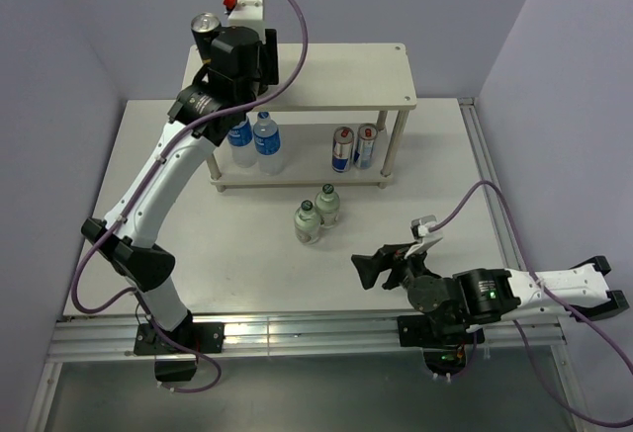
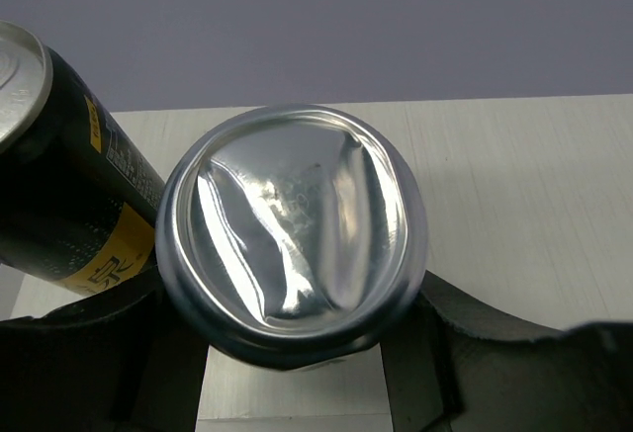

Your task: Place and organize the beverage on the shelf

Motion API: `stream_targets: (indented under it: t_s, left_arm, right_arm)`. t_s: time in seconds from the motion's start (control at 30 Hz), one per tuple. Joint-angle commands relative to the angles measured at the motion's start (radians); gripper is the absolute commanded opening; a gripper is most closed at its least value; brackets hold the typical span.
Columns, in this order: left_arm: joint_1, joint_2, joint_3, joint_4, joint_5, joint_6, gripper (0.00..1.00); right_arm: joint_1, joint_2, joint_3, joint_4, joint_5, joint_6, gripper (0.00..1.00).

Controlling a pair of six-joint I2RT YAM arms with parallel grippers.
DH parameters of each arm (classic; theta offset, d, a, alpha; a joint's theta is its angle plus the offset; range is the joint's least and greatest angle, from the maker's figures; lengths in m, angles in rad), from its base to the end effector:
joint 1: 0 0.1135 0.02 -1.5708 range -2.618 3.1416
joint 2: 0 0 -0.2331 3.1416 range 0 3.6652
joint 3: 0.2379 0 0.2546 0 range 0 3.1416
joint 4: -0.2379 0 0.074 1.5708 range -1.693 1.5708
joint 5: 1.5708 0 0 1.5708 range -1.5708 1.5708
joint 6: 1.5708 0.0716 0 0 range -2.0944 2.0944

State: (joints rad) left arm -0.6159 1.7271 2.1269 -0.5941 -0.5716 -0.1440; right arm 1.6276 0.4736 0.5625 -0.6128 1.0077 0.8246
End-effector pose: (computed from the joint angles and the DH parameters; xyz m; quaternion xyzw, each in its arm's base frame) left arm 0.3428 -0.1952 0.4694 -0.0009 0.7624 -0.0238 0.6467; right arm 0.0519 0.1540 0.2454 -0.0743 0.7925 0.2707 0.5415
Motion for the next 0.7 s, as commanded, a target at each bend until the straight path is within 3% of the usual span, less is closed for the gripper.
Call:
stream_targets:
  t_s: [0.0, 0.07, 0.1, 0.17, 0.43, 0.67]
  left_arm:
    - [0.007, -0.029, -0.016, 0.091, 0.015, -0.003, 0.16]
    - [0.007, -0.04, -0.047, 0.105, 0.007, -0.009, 0.28]
    - [0.005, -0.044, -0.057, 0.108, 0.012, -0.009, 0.46]
    - [0.007, -0.055, -0.084, 0.123, 0.012, -0.012, 0.63]
    - [0.007, -0.077, -0.119, 0.123, 0.012, -0.029, 0.84]
    - [0.005, -0.121, -0.173, 0.132, 0.006, -0.042, 0.85]
  right_arm:
    - [0.008, -0.035, 0.004, 0.022, 0.017, 0.002, 0.96]
    - [0.006, -0.033, 0.004, 0.024, 0.019, 0.005, 0.96]
    - [0.008, -0.032, 0.005, 0.019, 0.019, 0.005, 0.96]
    - [0.008, -0.015, 0.008, 0.016, 0.022, 0.008, 0.96]
    - [0.008, -0.009, 0.013, 0.007, 0.031, 0.021, 0.96]
    - [0.008, -0.021, 0.008, 0.008, 0.035, 0.021, 0.96]
